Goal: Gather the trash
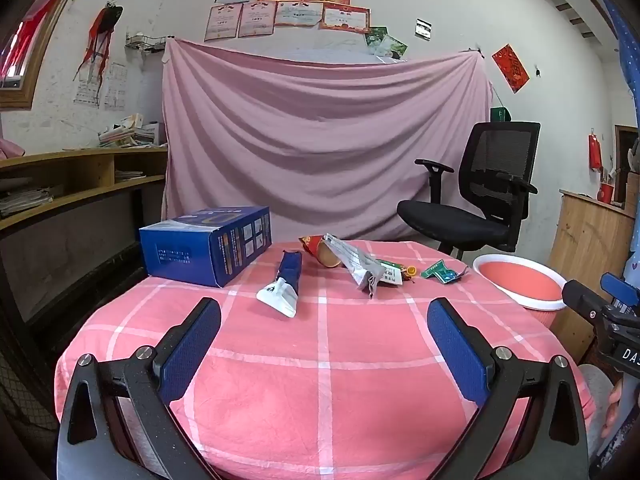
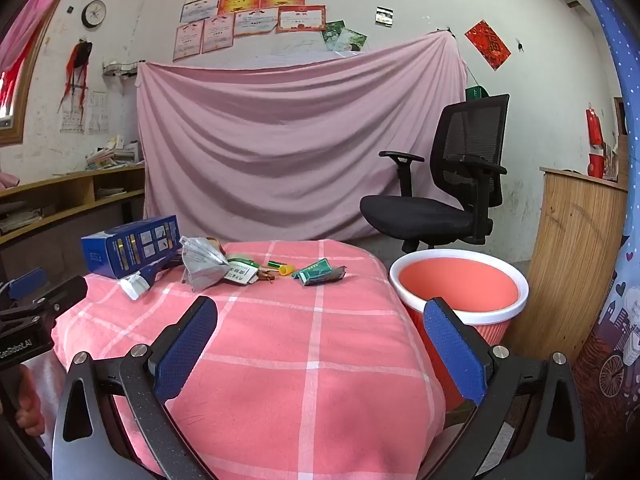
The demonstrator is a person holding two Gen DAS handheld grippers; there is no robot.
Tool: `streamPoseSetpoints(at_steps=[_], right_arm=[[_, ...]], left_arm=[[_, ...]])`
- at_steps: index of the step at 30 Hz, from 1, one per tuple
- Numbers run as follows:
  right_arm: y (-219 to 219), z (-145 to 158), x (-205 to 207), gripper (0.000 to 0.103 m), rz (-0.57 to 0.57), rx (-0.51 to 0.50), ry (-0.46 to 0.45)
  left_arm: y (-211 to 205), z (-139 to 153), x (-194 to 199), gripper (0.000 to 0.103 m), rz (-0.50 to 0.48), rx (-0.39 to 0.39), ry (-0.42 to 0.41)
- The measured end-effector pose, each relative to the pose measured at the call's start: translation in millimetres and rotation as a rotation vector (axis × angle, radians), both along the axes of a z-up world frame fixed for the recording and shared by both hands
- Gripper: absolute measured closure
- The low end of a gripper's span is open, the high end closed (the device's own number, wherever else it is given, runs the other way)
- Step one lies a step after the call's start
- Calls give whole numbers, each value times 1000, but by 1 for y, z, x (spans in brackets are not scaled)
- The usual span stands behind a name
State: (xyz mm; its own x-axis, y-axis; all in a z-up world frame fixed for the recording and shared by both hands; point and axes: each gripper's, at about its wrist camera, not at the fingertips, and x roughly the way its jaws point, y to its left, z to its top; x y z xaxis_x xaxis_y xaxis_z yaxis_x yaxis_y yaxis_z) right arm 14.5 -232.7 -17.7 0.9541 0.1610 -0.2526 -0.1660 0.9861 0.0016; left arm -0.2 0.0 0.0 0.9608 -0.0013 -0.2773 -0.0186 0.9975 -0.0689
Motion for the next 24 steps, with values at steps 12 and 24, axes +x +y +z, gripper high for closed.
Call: streamPoseSetpoints(at_steps=[12,24], right_arm=[[0,0,0,0,0,1,-1],[0,0,0,0,0,1,-1]], left_arm=[[2,3,-3,2,-4,-4,5],[-1,2,-4,2,-3,-4,6]])
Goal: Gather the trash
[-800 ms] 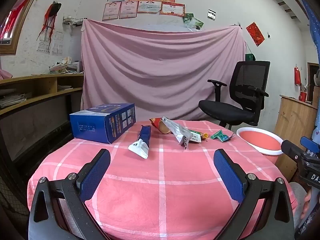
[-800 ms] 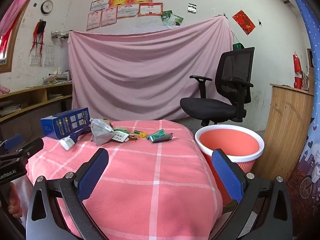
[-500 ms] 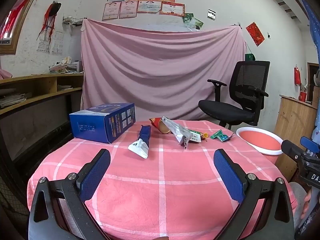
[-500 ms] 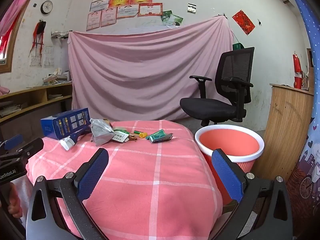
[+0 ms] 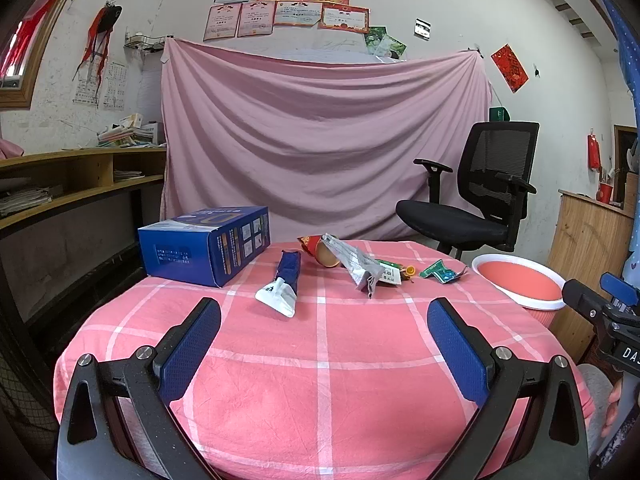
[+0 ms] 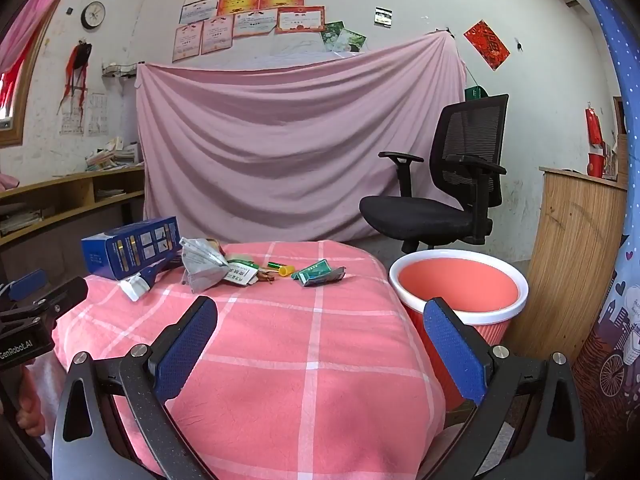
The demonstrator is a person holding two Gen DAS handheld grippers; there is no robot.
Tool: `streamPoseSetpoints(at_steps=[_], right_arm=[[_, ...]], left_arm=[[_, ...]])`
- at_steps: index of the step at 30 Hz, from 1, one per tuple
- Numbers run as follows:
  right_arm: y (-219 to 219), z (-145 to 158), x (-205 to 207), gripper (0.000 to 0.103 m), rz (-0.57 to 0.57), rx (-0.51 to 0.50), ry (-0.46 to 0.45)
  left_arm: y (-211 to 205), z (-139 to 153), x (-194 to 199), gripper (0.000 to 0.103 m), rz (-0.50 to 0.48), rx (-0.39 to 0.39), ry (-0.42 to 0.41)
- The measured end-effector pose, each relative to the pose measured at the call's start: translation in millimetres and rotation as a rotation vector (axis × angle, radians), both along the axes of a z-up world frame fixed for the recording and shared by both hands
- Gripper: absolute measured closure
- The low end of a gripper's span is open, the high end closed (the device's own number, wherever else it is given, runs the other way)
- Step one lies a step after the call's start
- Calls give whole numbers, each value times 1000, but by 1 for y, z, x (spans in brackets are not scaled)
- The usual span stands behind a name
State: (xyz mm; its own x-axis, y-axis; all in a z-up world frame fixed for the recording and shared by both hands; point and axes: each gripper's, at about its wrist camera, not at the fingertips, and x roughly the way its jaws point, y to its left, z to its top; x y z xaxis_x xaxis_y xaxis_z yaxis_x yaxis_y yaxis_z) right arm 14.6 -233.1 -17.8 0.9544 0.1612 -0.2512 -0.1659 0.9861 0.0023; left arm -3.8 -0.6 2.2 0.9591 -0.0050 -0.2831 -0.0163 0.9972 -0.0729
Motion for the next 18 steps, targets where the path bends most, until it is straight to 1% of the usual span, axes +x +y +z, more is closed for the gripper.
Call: streamPoseSetpoints(at_steps=[18], right_arm=[[0,0,0,0,0,0,-1]], left_arm=[[-1,-1,0,2,0,-1,1]])
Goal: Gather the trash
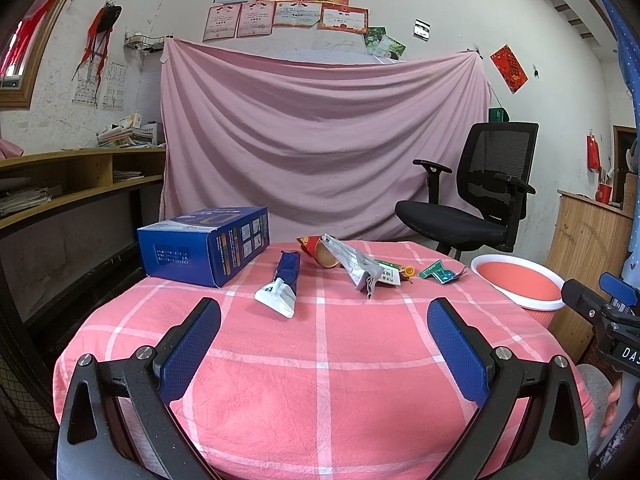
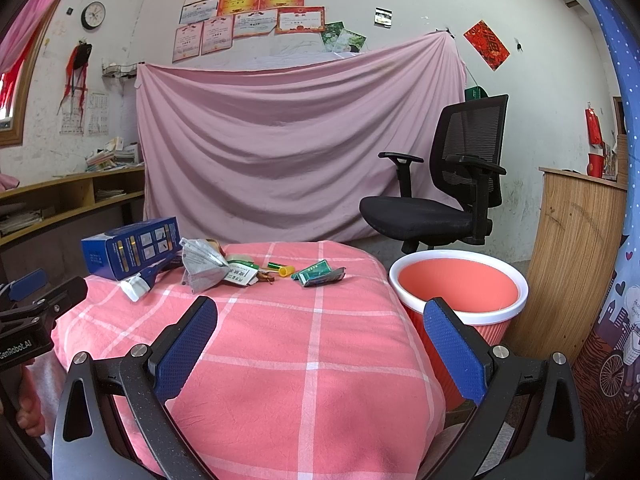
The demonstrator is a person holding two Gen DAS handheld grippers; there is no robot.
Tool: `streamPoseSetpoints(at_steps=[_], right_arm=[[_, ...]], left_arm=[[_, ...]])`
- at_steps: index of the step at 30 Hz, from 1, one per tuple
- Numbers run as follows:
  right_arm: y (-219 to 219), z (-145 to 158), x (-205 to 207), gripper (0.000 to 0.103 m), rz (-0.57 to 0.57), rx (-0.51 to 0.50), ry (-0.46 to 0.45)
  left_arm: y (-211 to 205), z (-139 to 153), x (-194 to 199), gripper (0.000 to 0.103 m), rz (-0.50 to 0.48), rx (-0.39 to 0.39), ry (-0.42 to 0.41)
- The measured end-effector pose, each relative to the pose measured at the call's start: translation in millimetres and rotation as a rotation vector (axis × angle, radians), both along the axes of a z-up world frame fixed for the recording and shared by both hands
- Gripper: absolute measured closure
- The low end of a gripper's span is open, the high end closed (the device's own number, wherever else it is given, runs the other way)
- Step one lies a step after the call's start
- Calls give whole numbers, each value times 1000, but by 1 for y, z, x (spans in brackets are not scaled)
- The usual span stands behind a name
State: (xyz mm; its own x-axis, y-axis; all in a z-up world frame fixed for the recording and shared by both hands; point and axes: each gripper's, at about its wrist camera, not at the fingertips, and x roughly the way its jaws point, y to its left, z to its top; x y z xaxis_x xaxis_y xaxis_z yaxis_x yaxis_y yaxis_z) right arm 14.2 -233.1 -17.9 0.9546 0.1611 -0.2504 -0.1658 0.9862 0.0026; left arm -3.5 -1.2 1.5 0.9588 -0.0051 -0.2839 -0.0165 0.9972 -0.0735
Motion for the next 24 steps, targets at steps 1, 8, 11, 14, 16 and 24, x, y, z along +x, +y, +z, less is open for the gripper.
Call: streamPoseSetpoints(at_steps=[1,8,11,14,16,24], right_arm=[[0,0,0,0,0,0,0],[0,0,-1,0,0,0,-1],[0,0,-1,0,0,0,0],[0,0,-1,0,0,0,-1],[0,0,-1,0,0,0,-1],[-1,0,-1,0,0,0,-1]], left_arm=[[0,0,1,2,0,0,-1],[0,0,0,2,1,0,-1],[0,-1,1,2,1,0,-1],[0,0,0,2,2,-1,-2],[-1,-1,4,2,1,-1,-1],[0,-1,3,2,1,-1,-1]])
